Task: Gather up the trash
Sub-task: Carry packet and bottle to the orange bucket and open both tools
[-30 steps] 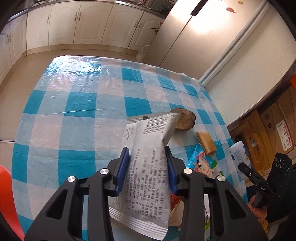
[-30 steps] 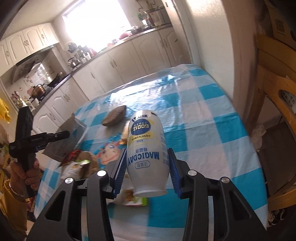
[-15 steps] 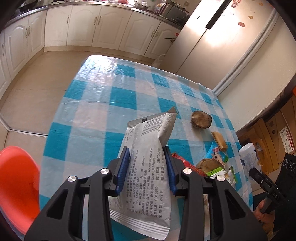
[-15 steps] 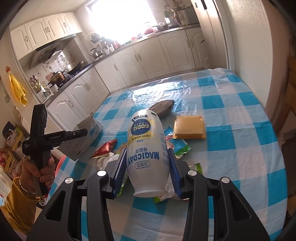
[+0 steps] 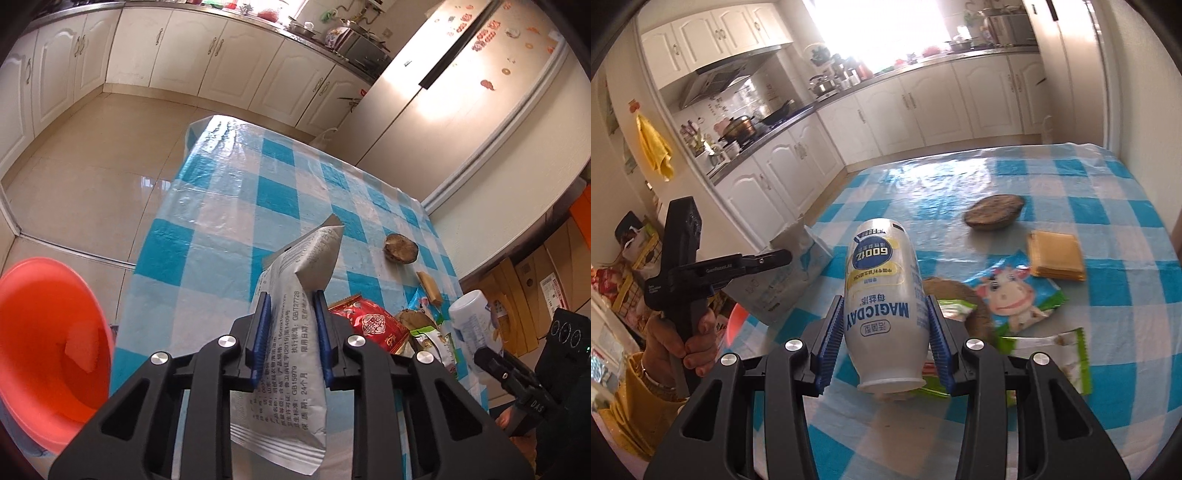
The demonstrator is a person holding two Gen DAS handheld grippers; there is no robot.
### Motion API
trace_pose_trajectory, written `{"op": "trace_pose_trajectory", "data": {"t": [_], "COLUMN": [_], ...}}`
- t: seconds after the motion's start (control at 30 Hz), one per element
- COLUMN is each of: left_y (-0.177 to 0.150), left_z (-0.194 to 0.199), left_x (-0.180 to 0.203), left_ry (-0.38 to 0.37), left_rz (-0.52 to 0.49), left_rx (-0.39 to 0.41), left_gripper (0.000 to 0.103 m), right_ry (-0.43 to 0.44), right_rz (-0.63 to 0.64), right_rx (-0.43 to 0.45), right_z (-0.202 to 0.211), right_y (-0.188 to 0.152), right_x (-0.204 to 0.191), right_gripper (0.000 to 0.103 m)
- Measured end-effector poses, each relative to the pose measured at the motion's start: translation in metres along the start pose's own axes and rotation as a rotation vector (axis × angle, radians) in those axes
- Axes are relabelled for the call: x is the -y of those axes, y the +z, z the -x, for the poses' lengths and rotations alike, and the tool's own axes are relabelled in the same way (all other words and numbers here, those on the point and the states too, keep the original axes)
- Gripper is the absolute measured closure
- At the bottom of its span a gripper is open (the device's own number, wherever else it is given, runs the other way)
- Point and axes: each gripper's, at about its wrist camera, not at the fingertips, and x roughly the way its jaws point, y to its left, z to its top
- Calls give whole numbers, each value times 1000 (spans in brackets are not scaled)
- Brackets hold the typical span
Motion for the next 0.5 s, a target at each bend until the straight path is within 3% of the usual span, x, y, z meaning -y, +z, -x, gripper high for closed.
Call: {"op": "trace_pose_trajectory", "data": {"t": [0.5], "left_y": [-14], "left_z": [63], "left_x": [-74], "left_ry": [41], "left_rz": [140], "left_rx": [104], "left_gripper": [80], "right_ry": [188], "right_rz": [127], "right_rx": [-147], "right_z": [-81], "right_y": [6], "right_x": [-98], "right_gripper": [58]}}
